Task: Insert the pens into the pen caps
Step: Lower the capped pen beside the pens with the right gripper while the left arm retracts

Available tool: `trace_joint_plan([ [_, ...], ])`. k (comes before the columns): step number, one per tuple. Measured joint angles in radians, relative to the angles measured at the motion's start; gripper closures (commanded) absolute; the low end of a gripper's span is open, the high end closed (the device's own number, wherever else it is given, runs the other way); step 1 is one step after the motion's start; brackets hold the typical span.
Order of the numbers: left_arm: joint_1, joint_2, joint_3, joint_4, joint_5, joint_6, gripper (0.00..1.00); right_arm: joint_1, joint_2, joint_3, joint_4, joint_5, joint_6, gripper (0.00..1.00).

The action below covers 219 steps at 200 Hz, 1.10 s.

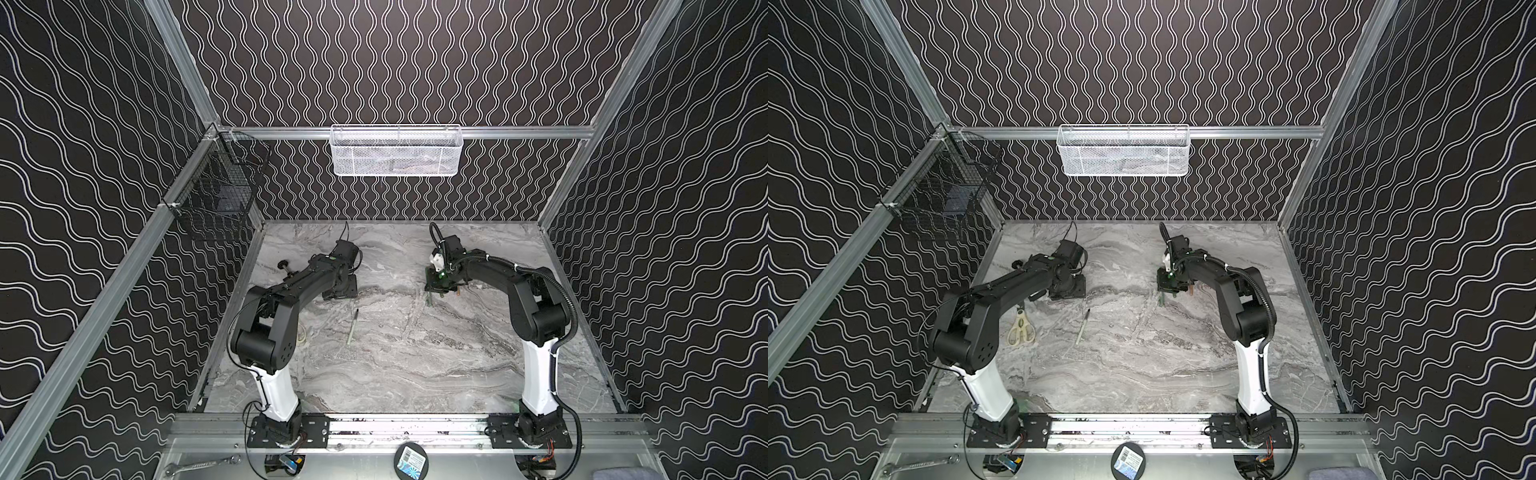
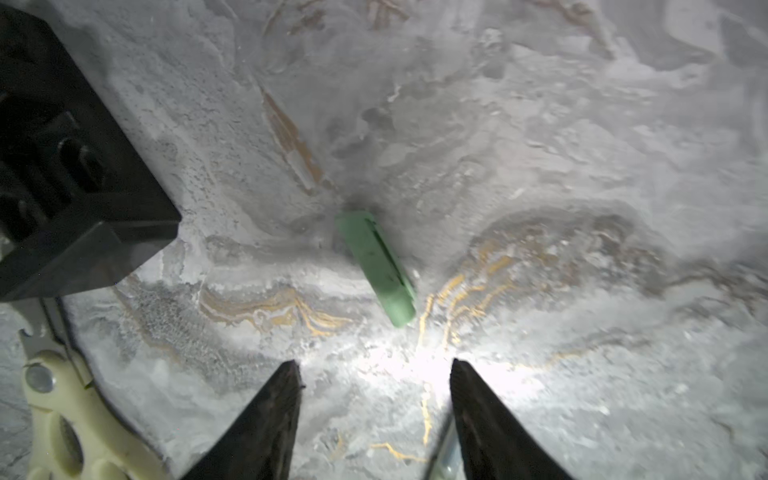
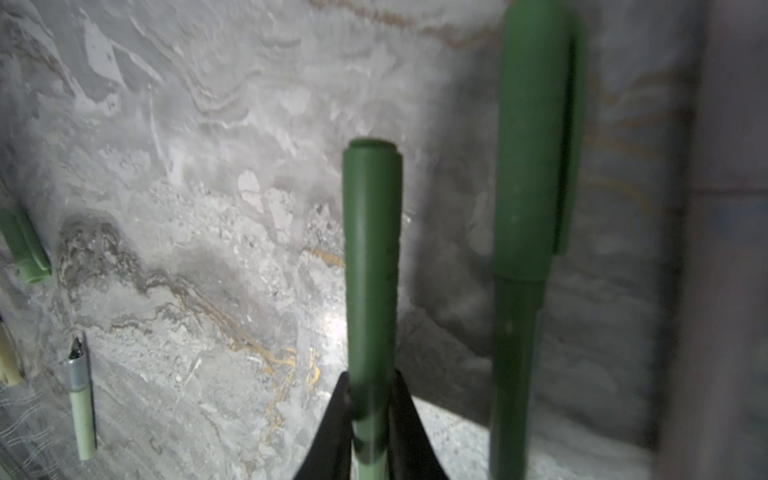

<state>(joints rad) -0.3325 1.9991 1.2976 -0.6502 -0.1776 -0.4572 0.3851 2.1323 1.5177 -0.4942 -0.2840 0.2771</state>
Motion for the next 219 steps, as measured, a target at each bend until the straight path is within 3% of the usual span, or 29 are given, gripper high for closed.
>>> trace_joint_plan([
  [66, 0.01, 0.138, 0.092, -0.018, 0.007, 0.015, 0.43, -0.006, 0.012, 0.008, 0.021, -0.018, 0.018, 0.7],
  [80, 0.011, 0.149, 0.092, -0.024, 0.007, 0.016, 0.49, -0.006, -0.005, -0.004, 0.022, -0.01, 0.018, 0.67],
  [113, 0.012, 0.176, 0.103, -0.019, 0.01, 0.019, 0.66, -0.004, -0.115, -0.037, 0.015, -0.009, 0.018, 0.63],
  [164, 0.012, 0.182, 0.106, -0.008, 0.005, 0.047, 0.74, 0.014, -0.292, -0.087, 0.004, -0.003, 0.017, 0.61],
  [219, 0.009, 0.166, 0.082, 0.009, 0.002, 0.049, 0.77, 0.023, -0.357, -0.12, 0.0, 0.009, 0.014, 0.61],
])
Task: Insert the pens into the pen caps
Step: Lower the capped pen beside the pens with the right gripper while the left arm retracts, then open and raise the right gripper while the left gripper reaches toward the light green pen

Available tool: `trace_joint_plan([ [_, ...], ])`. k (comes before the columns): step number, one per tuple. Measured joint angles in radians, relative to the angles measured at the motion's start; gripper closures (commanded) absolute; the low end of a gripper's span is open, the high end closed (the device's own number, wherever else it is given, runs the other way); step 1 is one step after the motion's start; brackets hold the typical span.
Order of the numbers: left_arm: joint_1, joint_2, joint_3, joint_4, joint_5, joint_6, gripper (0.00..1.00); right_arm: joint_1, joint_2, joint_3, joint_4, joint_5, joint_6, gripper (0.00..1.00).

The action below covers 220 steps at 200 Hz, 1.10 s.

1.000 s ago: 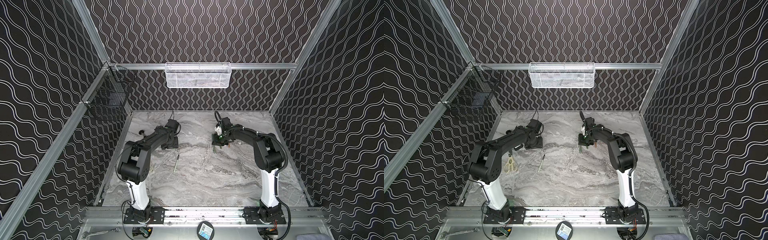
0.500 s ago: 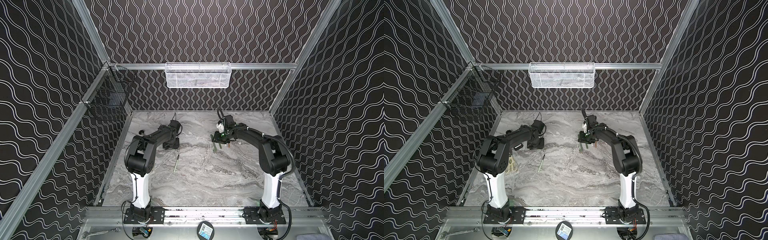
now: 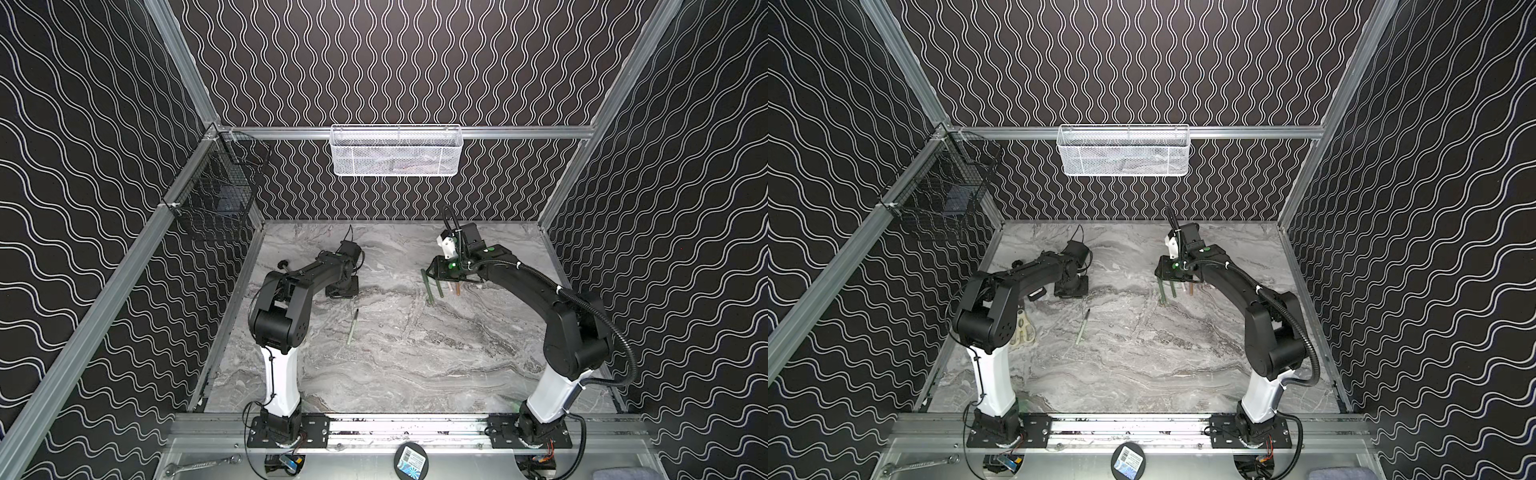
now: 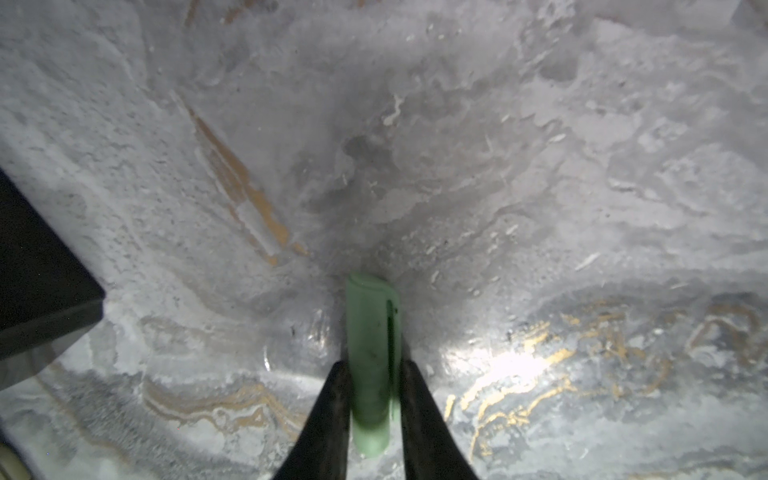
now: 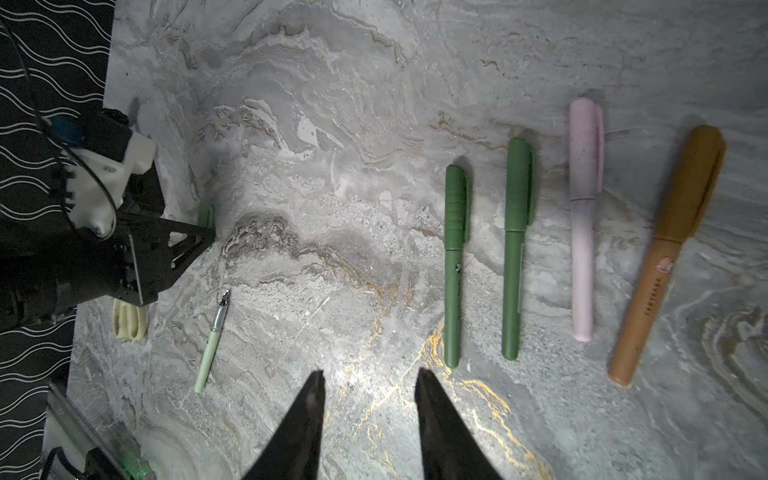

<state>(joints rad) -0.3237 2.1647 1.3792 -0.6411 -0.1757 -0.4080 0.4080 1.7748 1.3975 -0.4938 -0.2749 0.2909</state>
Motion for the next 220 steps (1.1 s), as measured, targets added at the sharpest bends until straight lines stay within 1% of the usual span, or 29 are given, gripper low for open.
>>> trace_joint_plan([
  [63, -0.045, -0.035, -0.013, -0.021, 0.001, 0.004, 0.78, 0.0, -0.078, -0.034, 0.003, 0.0, 0.0, 0.6],
  [118, -0.121, -0.05, -0.004, -0.025, 0.016, 0.015, 0.79, -0.002, -0.155, -0.084, 0.009, 0.016, 0.002, 0.6],
  [170, -0.251, -0.055, 0.036, -0.026, 0.035, 0.008, 0.79, -0.004, -0.208, -0.122, 0.016, 0.055, 0.005, 0.59],
  [196, -0.338, -0.053, 0.054, -0.025, 0.043, -0.012, 0.79, -0.014, -0.241, -0.145, 0.021, 0.068, 0.005, 0.59],
  [220, -0.415, -0.048, 0.039, -0.012, 0.051, -0.042, 0.79, -0.029, -0.286, -0.177, 0.024, 0.083, 0.008, 0.58],
])
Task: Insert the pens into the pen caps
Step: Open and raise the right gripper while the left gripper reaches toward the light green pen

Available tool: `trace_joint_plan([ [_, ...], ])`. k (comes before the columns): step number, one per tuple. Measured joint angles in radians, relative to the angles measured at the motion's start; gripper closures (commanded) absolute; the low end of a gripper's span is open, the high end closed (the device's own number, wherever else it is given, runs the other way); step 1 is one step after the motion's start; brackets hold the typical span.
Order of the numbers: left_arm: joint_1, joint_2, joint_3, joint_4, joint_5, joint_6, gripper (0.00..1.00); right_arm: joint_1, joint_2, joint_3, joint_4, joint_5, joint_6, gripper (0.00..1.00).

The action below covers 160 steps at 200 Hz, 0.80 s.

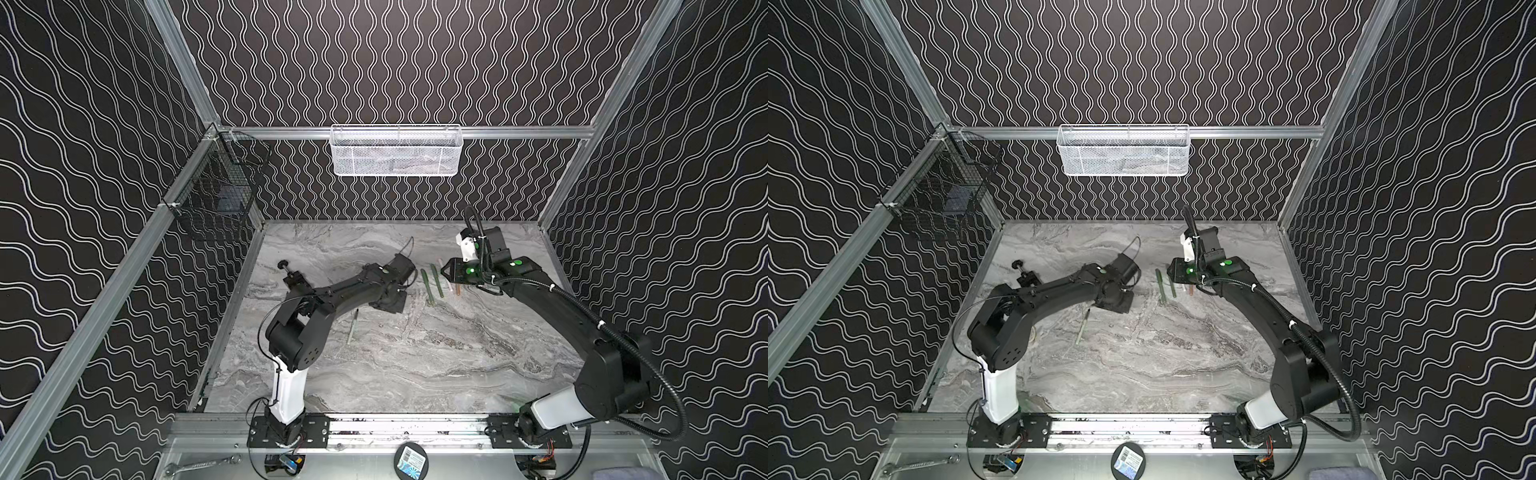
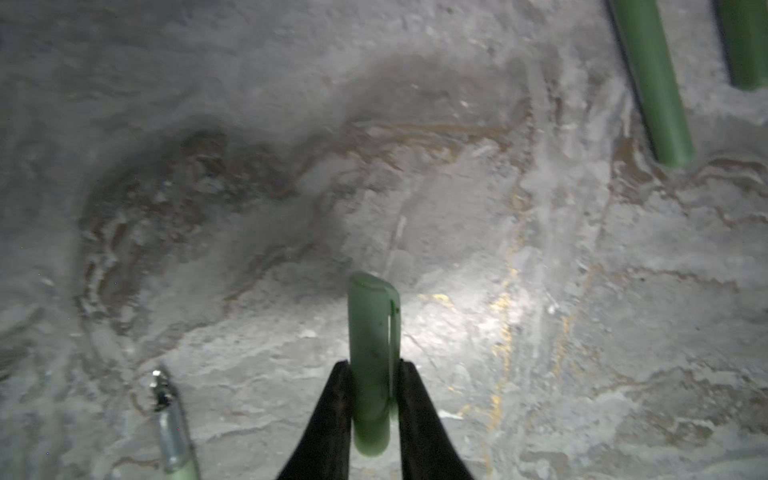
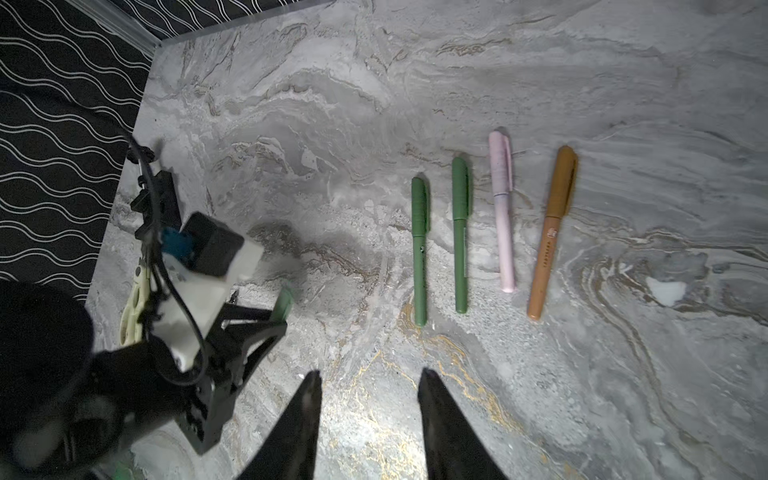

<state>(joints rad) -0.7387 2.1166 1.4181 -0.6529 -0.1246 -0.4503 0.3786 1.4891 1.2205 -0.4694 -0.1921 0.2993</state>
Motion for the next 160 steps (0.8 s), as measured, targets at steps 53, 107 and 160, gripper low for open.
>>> trace_joint_plan([
  [53, -0.107, 0.029, -0.032, 0.029, 0.033, -0.063, 0.72, -0.008, -0.062, -0.042, 0.005, 0.016, 0.003, 0.58],
  [107, -0.11, -0.007, -0.014, 0.027, 0.055, -0.044, 0.48, -0.01, -0.106, -0.056, 0.004, 0.021, 0.003, 0.58],
  [160, -0.011, -0.274, -0.078, 0.003, 0.0, 0.012, 0.49, -0.011, -0.17, -0.102, 0.02, 0.021, 0.0, 0.58],
])
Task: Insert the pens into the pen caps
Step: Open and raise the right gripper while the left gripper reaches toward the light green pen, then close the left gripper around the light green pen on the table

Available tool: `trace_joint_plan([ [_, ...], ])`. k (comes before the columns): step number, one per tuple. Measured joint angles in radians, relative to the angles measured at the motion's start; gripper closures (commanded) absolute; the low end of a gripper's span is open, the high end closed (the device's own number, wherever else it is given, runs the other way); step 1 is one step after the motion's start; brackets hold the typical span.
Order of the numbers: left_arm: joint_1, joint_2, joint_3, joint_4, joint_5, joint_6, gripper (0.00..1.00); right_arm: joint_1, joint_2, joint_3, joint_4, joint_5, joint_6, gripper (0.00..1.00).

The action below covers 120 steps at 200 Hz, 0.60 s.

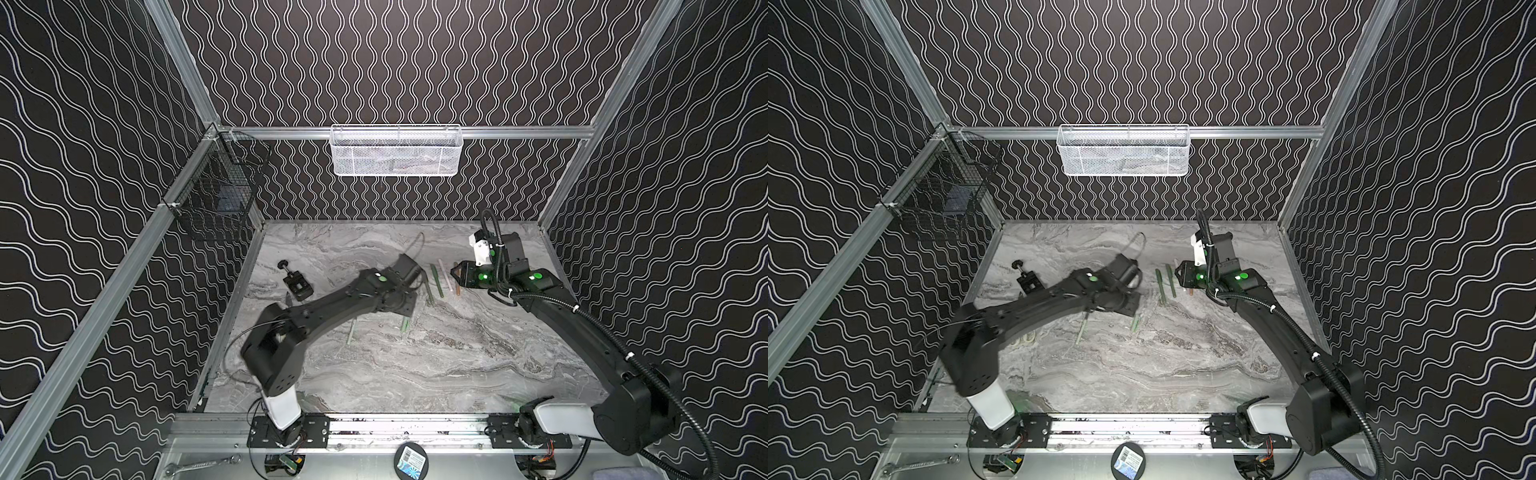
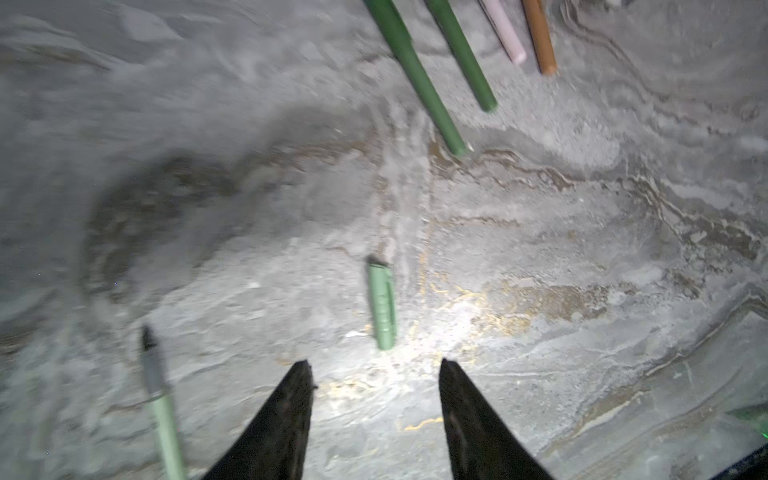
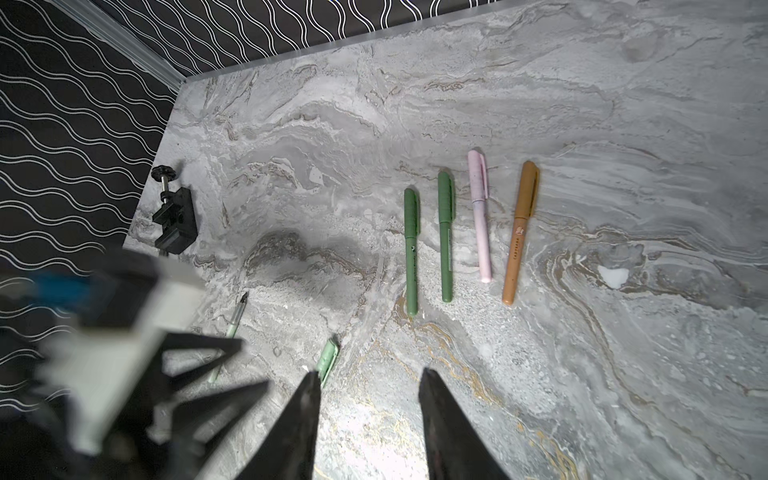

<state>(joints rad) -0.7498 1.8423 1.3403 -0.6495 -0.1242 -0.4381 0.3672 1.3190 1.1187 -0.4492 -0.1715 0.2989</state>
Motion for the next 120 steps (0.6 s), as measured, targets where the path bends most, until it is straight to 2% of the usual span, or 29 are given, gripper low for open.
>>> trace_joint_plan([
  [13, 0.065, -0.055, -0.057, -0.016, -0.023, 0.002, 0.53, 0.0, -0.012, -0.024, 0.008, -0.012, -0.001, 0.58],
  [45, 0.199, -0.124, -0.18, -0.085, -0.021, 0.026, 0.54, 0.004, -0.014, -0.028, 0.01, -0.042, 0.0, 0.59],
  [73, 0.214, -0.079, -0.188, -0.129, 0.006, 0.08, 0.6, 0.004, -0.026, -0.016, 0.008, -0.073, -0.001, 0.59],
  [120, 0.217, 0.008, -0.222, -0.154, 0.008, 0.138, 0.64, 0.005, -0.04, -0.026, 0.016, -0.08, -0.004, 0.58],
])
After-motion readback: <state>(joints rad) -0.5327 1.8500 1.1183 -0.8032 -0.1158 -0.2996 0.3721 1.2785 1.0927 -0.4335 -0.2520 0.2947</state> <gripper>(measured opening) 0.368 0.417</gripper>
